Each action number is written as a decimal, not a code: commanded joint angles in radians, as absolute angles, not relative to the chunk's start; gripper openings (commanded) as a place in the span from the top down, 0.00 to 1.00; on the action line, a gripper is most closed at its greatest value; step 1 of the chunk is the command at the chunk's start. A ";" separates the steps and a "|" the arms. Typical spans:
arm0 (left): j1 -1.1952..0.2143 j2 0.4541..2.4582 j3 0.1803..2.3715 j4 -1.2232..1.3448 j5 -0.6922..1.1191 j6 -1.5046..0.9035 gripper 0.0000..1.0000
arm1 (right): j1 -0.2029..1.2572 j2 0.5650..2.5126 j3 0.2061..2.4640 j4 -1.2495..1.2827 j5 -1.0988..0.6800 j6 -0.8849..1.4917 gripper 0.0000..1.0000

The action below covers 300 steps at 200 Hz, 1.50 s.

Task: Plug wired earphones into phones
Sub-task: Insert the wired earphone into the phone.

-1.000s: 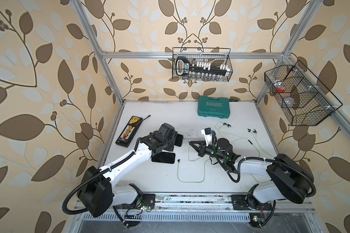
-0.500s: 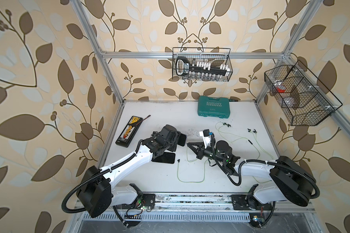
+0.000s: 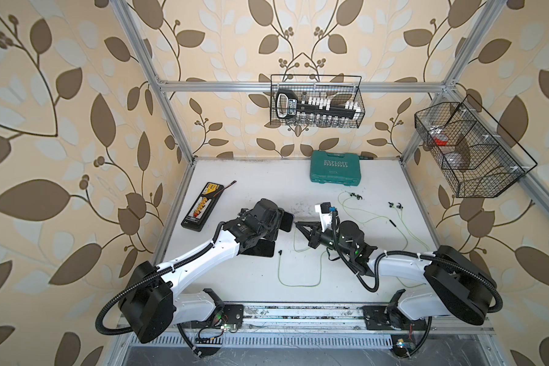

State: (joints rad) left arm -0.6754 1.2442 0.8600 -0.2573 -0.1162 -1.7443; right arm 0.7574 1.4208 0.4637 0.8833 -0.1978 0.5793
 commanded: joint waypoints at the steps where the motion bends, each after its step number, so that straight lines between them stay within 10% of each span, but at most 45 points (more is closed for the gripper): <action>1: -0.685 1.195 0.862 -0.209 -0.172 -1.759 0.37 | 0.762 1.434 0.463 0.884 -0.192 0.576 1.00; 300: -0.709 1.228 0.851 -0.187 -0.172 -1.787 0.38 | 0.776 1.435 0.474 0.876 -0.194 0.569 1.00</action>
